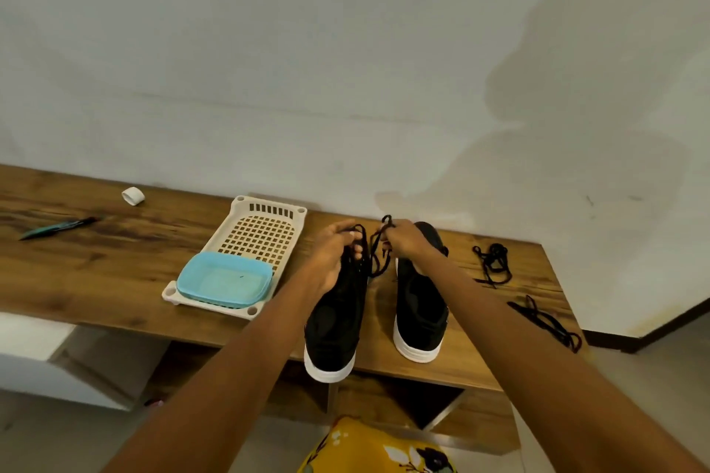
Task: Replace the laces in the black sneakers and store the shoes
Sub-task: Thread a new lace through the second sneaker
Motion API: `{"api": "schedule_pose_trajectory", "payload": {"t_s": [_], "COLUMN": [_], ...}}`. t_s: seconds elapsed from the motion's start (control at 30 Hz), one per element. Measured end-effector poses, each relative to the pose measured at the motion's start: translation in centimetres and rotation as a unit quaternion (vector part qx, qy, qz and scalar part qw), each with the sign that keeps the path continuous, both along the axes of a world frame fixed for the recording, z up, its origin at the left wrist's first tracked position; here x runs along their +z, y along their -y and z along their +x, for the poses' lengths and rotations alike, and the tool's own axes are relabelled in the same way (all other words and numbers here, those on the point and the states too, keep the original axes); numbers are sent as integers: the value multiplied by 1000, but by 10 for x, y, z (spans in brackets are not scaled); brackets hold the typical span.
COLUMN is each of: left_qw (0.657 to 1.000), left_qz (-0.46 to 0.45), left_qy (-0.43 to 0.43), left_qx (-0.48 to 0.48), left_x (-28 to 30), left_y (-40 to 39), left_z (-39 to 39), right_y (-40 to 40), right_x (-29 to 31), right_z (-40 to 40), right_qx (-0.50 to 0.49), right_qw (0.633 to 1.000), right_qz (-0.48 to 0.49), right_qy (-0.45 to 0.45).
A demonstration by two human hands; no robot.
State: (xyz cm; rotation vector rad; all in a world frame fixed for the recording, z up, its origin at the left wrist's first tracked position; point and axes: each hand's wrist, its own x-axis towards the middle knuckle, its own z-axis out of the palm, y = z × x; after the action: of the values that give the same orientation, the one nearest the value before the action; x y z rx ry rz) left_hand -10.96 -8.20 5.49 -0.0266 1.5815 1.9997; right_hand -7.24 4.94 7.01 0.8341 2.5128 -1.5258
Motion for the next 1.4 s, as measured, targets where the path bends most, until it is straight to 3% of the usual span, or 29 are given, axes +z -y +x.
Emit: {"api": "schedule_pose_trajectory", "payload": {"t_s": [0.1,0.17,0.23,0.3,0.4,0.57,0.67,0.73,0.8,0.87,0.93,1.0,1.13,1.27,1.4], "left_qw": [999,998,996,993,993,984,976,974,984,990,959,918,887,844,851], "left_qz": [45,51,75,92,88,44,10,-13,-50,-136,-240,-302,-347,-427,-421], "left_qy": [2,-3,6,9,7,16,37,42,38,-9,-95,-178,-264,-291,-298], "left_qx": [13,31,57,76,81,171,216,221,164,34,-114,-186,-151,-144,-102], "left_x": [-2,-1,2,7,14,27,22,17,15,17,25,37,44,19,-17], "left_y": [-3,-6,-11,-17,-28,-28,-16,-8,-3,-1,-1,-6,-11,11,26], "left_z": [3,9,14,19,23,17,10,9,12,17,23,31,36,33,27], "right_y": [-3,0,7,16,23,17,6,-3,-15,-20,-19,-14,1,13,3], "right_x": [-2,0,-1,-2,-12,-15,-8,6,18,29,37,48,57,41,15], "right_z": [9,20,32,43,50,63,75,78,81,79,74,73,74,77,75], "right_qx": [74,50,1,0,43,-37,-150,-248,-289,-286,-269,-253,-214,-217,-197], "right_qw": [974,971,993,991,981,966,946,902,883,901,922,933,936,951,957], "right_qz": [185,231,88,-18,85,64,-57,-173,-191,-137,-92,-115,-223,-134,-143], "right_qy": [104,44,-80,-135,-170,-247,-282,-307,-317,-298,-263,-227,-170,-176,-160]}}
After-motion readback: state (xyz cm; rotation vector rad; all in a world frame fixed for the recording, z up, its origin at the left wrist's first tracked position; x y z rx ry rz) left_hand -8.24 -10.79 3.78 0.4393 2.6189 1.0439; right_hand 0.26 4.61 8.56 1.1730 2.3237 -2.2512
